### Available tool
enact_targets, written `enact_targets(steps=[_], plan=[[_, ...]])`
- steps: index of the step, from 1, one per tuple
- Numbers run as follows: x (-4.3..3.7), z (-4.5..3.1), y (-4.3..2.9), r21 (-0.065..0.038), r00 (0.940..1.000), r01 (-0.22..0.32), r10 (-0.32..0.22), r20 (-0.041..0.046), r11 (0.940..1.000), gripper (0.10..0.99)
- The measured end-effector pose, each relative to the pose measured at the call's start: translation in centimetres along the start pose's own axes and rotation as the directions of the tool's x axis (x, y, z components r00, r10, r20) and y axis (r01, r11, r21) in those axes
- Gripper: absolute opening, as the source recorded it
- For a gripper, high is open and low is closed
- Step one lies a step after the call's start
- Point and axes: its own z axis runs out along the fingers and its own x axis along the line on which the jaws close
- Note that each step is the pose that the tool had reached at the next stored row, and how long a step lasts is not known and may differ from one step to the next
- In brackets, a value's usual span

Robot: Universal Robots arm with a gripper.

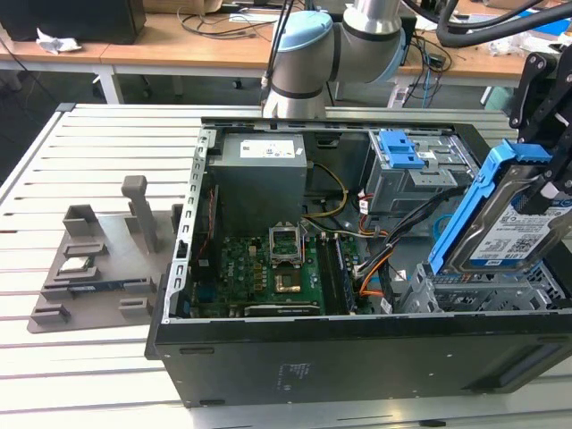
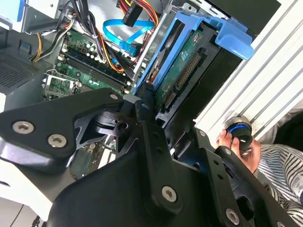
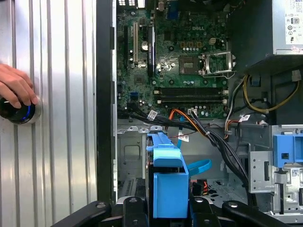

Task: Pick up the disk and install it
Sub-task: 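Pick up the disk, then insert the disk into the insertion slot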

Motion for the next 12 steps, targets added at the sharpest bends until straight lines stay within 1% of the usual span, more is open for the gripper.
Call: enact_targets(steps=[11,12], plan=[[0.00,0.04,0.00,0.000,1.0000,0.000,0.000,0.0000,1.0000,0.365],[0.00,0.21,-0.01,0.000,1.0000,0.000,0.000,0.0000,1.0000,0.365]])
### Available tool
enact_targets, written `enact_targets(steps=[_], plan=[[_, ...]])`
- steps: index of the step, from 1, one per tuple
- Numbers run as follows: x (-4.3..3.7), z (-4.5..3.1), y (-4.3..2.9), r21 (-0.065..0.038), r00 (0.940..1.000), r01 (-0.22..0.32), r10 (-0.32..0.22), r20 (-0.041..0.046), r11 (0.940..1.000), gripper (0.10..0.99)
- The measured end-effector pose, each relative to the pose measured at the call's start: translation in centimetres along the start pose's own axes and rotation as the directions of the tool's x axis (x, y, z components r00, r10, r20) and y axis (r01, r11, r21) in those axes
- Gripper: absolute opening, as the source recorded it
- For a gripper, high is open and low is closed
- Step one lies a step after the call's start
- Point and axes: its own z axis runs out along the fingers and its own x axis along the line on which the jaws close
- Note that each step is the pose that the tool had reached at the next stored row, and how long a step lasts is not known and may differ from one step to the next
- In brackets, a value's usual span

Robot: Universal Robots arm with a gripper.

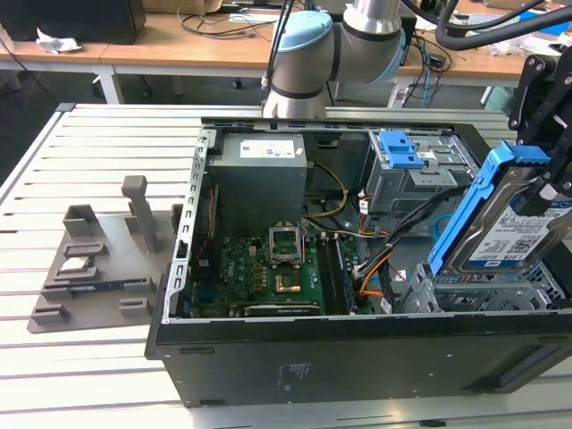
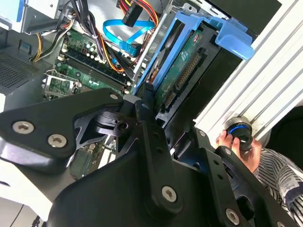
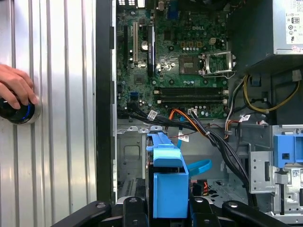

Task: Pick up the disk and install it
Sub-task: 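Insert the disk into the insertion slot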

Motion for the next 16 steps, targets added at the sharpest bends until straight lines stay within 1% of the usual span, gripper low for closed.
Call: enact_targets(steps=[5,7,10,12,15,16], plan=[[0.00,0.52,-0.06,0.000,1.0000,0.000,0.000,0.0000,1.0000,0.365],[0.00,0.84,-0.16,0.000,1.0000,0.000,0.000,-0.0001,1.0000,0.365],[0.01,1.84,-0.21,0.000,1.0000,0.000,0.000,0.0001,1.0000,0.365],[0.01,2.15,-0.21,0.000,1.0000,0.000,0.000,0.0000,1.0000,0.365],[0.02,3.11,-0.25,0.000,1.0000,0.000,0.000,0.0001,1.0000,0.365],[0.02,3.31,-0.26,0.000,1.0000,0.000,0.000,0.0000,1.0000,0.365]])
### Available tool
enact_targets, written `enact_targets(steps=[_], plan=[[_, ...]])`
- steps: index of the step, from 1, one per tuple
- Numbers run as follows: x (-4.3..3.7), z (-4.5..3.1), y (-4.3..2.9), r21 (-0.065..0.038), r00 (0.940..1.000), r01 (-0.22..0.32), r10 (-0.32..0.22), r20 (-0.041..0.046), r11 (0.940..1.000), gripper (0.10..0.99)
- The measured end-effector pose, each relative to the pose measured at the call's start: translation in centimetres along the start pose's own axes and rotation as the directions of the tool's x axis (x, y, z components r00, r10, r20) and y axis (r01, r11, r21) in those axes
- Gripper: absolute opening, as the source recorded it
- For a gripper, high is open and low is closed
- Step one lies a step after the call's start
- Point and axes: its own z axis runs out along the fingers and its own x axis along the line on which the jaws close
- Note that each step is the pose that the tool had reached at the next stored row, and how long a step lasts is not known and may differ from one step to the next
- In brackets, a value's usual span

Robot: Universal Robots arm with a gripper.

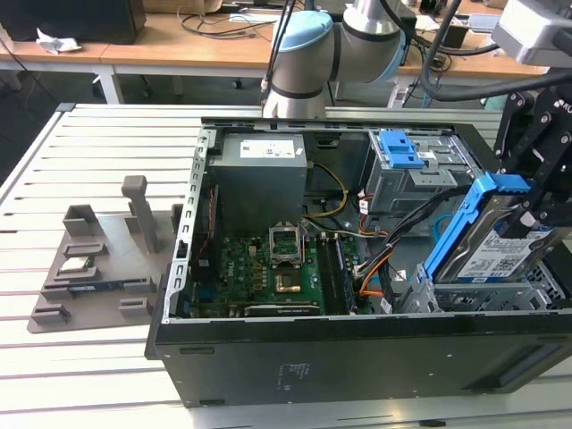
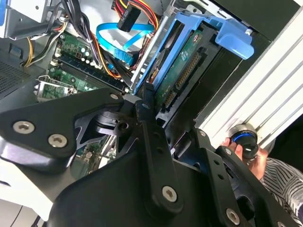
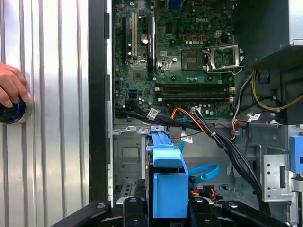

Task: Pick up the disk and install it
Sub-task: 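Insert the disk into the insertion slot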

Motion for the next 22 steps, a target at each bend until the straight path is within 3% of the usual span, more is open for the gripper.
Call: enact_targets(steps=[11,18,19,22], plan=[[0.02,2.45,-0.09,0.000,1.0000,0.000,0.000,0.0000,1.0000,0.365],[0.02,2.51,-0.09,0.000,1.0000,0.000,0.000,-0.0002,1.0000,0.376],[0.02,2.52,-0.09,0.000,1.0000,0.000,0.000,-0.0003,1.0000,0.439],[0.02,2.54,-0.09,0.000,1.0000,0.000,0.000,-0.0001,1.0000,0.427]])
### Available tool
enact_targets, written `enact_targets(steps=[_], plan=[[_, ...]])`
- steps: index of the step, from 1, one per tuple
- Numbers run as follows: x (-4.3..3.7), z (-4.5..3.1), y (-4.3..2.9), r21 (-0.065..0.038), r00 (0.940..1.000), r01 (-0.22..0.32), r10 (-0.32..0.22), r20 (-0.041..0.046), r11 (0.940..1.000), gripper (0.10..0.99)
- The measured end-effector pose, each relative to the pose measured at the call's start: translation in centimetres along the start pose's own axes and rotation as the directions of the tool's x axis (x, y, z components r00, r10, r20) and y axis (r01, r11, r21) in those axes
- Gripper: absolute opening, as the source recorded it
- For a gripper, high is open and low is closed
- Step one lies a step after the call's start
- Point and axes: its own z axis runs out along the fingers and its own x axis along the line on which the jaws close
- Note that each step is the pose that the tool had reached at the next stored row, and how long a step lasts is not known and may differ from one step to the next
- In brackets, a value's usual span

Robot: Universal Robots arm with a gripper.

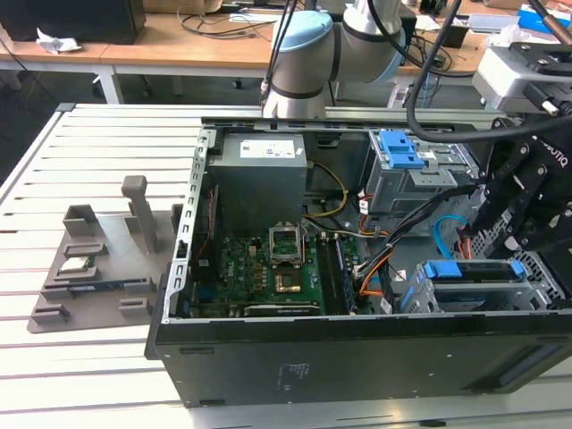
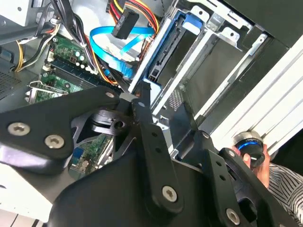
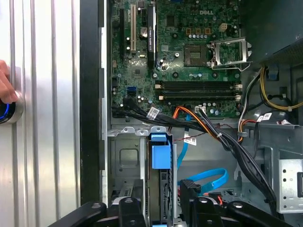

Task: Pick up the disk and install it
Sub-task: 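Insert the disk into the insertion slot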

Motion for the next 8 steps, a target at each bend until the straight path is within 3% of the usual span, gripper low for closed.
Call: enact_targets(steps=[1,2,4,8], plan=[[0.00,0.01,0.00,0.000,1.0000,0.000,0.000,0.0000,1.0000,0.427],[0.00,0.01,0.00,0.000,1.0000,0.000,0.000,0.0000,1.0000,0.298],[0.00,0.02,0.00,0.000,1.0000,0.000,0.000,0.0000,1.0000,0.176],[0.00,0.03,0.00,0.000,1.0000,0.000,0.000,-0.0001,1.0000,0.106]])
